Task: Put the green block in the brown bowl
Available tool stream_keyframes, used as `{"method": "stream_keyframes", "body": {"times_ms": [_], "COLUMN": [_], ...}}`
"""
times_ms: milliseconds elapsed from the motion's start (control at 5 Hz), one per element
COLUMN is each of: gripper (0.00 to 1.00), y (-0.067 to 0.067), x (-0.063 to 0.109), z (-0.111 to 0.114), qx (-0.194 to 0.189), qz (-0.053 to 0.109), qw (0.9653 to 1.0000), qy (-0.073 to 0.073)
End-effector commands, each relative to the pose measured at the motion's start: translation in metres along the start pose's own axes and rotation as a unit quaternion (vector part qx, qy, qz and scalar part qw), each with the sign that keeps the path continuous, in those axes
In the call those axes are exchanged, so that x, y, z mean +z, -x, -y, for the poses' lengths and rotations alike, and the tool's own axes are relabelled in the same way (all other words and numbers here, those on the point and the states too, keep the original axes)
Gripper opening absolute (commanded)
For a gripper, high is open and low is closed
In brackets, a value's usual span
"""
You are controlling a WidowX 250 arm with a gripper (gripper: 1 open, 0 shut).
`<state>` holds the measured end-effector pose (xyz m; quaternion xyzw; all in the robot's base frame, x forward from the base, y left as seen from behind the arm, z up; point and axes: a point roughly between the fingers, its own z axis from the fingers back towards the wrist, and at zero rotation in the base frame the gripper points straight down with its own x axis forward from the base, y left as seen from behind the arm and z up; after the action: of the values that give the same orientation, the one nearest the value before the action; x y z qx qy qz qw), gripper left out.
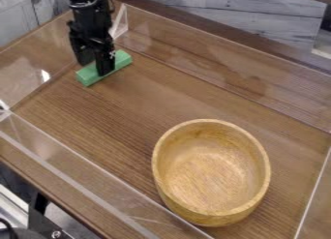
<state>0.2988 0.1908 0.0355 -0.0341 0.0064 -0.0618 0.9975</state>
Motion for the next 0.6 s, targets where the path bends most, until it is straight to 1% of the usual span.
{"method": "stream_keyframes", "body": {"times_ms": [0,200,400], "gripper": [1.0,1.0,0.0], "y": [-0.005,-0.007,-0.008], "x": [0.017,0.009,0.005], "z": [-0.01,-0.01,-0.01], "qx": [0.007,0.004,0.002], "qz": [0.021,0.021,0.021], "qw": [0.9997,0.9997,0.9997], "qy": [-0.012,-0.009,-0.007]}}
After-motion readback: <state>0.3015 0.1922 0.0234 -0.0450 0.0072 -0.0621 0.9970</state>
